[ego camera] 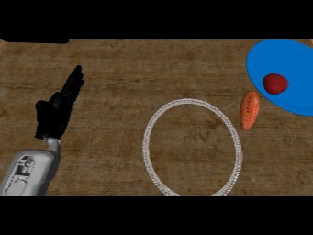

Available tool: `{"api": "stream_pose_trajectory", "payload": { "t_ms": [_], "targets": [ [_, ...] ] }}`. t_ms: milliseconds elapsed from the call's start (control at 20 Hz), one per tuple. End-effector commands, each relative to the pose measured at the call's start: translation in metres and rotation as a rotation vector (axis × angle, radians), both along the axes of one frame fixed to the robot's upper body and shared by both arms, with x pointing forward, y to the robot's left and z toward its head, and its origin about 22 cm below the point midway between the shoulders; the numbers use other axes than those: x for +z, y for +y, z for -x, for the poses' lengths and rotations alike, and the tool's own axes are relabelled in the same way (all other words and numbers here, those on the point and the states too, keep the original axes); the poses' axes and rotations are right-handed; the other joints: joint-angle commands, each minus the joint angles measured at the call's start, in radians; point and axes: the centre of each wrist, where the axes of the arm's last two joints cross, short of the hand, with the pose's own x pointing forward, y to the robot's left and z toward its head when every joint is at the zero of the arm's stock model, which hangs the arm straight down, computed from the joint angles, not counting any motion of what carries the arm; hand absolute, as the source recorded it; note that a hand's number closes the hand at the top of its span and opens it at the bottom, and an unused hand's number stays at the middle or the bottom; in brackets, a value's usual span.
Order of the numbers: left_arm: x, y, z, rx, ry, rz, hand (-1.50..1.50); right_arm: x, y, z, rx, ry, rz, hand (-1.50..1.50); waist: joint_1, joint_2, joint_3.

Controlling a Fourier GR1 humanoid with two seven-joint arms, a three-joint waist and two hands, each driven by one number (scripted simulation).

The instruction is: Pick the tomato from the placemat and place it in the plate

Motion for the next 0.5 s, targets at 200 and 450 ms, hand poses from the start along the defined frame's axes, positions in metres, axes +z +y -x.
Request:
{"api": "stream_pose_trajectory", "payload": {
  "t_ms": [200,450],
  "targets": [
    [-0.001,-0.009,-0.002,-0.009,-0.001,0.005,0.0,-0.003,-0.027,0.04,0.024,-0.001,-0.002,-1.5,-0.005,0.001,0.003],
    [0.006,-0.005,-0.003,-0.006,-0.011,-0.003,0.0,-0.001,-0.03,0.045,-0.004,0.016,0.003,-1.5,0.013,0.004,0.004]
  ]
}}
